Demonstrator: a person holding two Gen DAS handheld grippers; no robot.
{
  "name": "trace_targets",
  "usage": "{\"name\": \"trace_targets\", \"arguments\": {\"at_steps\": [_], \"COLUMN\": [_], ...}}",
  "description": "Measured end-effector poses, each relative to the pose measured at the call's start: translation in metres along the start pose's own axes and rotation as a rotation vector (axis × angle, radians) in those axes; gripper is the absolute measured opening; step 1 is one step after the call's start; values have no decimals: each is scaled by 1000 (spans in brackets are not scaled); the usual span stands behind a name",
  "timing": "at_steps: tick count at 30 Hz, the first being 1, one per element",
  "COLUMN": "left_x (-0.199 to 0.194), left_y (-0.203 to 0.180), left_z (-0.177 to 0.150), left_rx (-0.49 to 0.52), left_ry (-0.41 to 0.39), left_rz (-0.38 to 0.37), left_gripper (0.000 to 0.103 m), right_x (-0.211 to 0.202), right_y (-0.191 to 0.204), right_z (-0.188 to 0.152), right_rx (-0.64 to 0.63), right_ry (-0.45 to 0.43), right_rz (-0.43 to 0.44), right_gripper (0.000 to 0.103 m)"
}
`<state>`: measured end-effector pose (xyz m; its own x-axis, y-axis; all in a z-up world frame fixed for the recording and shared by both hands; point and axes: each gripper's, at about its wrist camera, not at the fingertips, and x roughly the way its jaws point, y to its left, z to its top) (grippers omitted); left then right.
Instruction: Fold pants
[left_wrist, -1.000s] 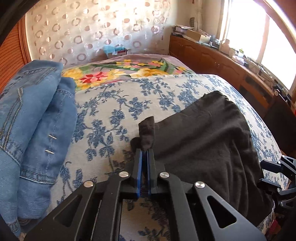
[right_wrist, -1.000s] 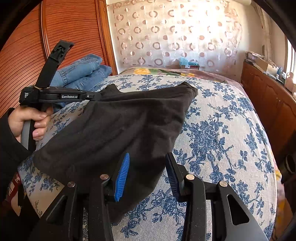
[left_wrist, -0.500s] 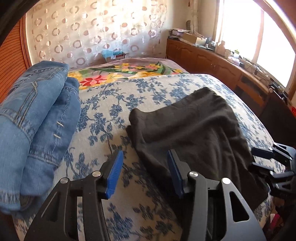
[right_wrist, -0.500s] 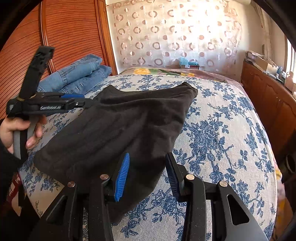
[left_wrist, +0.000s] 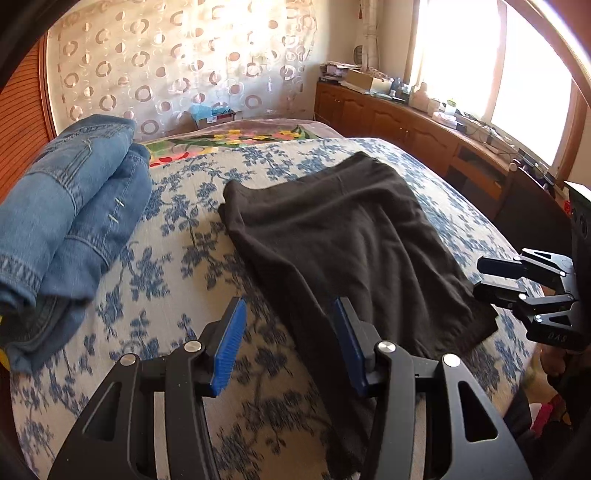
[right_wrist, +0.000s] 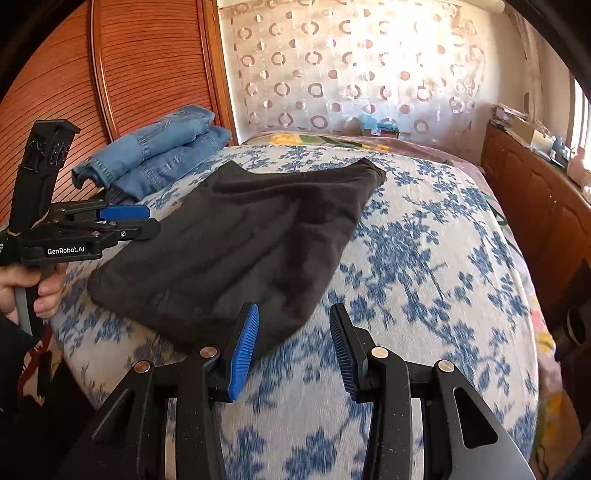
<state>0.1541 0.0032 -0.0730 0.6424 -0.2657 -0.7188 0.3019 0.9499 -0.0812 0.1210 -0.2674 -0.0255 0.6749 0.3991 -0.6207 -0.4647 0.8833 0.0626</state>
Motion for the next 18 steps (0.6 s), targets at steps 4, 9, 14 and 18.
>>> {"name": "trace_targets", "arguments": {"at_steps": [4,9,14,18], "left_x": [-4,-6,-9,-12], "left_y": [-4,-7,-8,-6], "left_z": [-10,-21,-25,-27], "left_rx": [-5,-14,-19,-27], "left_ry": [6,12,7,3], "left_rz": [-10,-13,-10,-6], "left_gripper": [50,51,51,51], "right_x": [-14,-25,-27,-24], "right_y": [3,7,12,19], "right_z": [-8,-16,-16,-16], "right_rx": [-8,-16,-32,-46], "right_ry": [-1,12,26,34], "right_rz": [-3,1,6,18], "right_gripper": [42,42,42,42]}}
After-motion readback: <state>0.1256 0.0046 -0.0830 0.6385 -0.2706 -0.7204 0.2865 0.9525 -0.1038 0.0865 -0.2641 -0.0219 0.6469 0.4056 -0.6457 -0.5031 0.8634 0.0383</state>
